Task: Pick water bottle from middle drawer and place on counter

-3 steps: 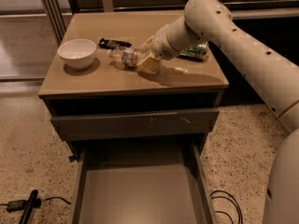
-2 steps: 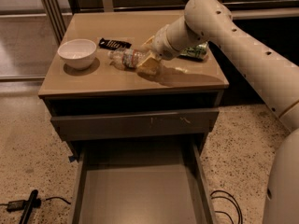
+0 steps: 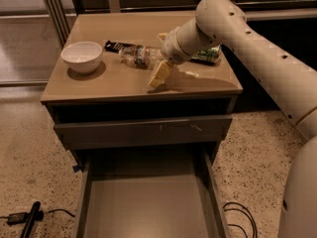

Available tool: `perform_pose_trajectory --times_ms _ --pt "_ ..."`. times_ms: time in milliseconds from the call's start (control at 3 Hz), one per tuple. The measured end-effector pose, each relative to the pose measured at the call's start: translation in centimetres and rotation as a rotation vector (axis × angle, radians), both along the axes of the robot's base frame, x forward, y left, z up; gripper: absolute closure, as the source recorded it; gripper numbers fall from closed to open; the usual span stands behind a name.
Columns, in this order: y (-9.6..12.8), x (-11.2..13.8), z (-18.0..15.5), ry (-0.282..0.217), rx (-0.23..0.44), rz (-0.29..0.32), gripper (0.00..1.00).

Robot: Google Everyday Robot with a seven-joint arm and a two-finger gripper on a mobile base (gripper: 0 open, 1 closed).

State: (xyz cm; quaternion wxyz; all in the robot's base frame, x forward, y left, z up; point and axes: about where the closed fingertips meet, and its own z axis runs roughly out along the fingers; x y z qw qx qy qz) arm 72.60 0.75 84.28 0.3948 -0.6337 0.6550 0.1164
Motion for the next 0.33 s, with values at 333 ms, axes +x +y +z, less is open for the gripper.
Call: perform_pose_trajectory --times_ms 333 --pt "0.0 0.0 0.0 0.0 0.0 0.0 0.0"
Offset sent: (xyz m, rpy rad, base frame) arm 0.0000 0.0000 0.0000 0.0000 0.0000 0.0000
